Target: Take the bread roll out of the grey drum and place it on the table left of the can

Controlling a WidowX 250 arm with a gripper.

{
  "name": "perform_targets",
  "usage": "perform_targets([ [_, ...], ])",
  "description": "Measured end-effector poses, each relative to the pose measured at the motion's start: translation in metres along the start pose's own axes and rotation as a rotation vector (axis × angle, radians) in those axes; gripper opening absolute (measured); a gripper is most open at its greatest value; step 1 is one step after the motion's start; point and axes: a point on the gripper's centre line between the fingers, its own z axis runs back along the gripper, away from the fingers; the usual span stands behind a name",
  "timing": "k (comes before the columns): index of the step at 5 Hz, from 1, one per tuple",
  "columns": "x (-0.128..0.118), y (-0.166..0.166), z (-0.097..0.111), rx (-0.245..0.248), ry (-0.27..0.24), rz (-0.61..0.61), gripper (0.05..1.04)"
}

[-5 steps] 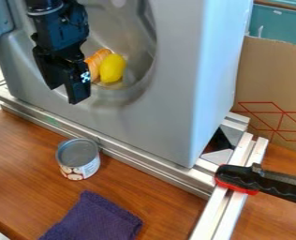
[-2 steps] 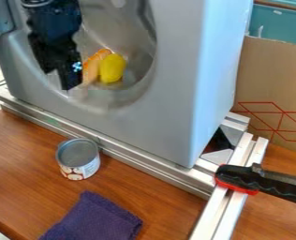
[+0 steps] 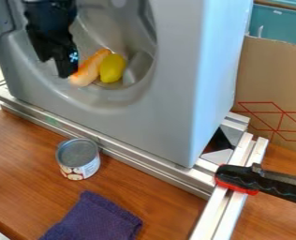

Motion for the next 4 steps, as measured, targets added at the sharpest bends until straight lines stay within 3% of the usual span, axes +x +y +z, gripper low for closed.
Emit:
perform_targets([
  [1,0.011,0.008,-0.002,-0.017,-0.012,-0.004,1.002],
  [4,0.018,0.011,-0.03,-0.089,0.057,-0.01,1.003],
])
